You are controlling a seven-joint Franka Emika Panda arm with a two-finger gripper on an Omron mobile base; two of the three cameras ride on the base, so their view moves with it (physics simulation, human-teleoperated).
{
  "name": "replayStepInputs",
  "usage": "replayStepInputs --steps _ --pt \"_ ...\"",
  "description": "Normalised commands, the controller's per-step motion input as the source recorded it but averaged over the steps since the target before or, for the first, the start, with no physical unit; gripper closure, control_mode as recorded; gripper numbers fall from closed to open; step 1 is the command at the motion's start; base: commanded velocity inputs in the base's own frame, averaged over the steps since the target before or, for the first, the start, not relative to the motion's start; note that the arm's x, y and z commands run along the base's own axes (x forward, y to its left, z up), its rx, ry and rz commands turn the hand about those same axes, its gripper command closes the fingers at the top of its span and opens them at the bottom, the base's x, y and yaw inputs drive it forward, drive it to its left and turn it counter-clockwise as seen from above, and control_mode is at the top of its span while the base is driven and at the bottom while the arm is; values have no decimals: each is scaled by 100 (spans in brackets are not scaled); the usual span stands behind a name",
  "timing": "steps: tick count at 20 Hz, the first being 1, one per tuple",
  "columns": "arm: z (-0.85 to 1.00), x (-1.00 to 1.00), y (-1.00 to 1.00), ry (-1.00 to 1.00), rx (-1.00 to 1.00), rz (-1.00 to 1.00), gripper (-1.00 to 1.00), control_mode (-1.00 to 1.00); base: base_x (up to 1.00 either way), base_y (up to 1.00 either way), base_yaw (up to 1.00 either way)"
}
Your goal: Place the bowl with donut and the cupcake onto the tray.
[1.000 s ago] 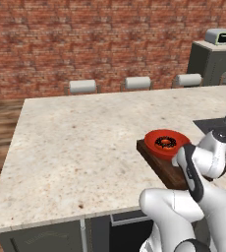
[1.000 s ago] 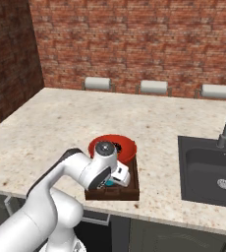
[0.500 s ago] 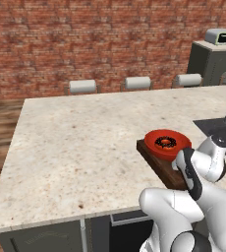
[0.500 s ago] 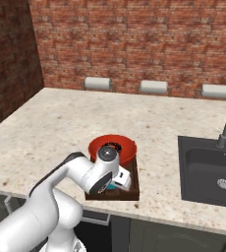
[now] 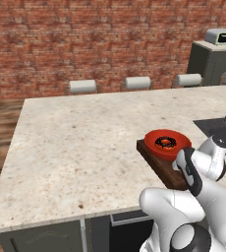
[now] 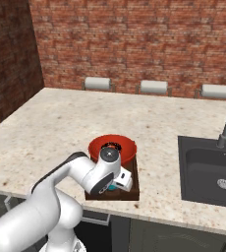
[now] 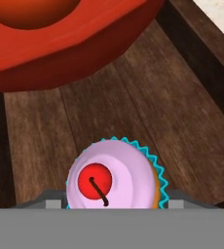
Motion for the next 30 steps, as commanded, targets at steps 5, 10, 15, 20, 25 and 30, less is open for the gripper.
replayStepInputs --steps 5,10,15,20,25,30 --pt "0 0 0 0 0 0 -100 -100 0 0 0" --pt "0 0 0 0 0 0 -100 -100 0 0 0" --pt "0 0 0 0 0 0 -100 -100 0 0 0" --pt "22 -12 -6 0 0 0 -100 -100 0 0 0" --pt "40 -25 -1 -2 0 0 -100 -100 0 0 0" --pt "38 -24 0 -3 -1 0 -100 -100 0 0 0"
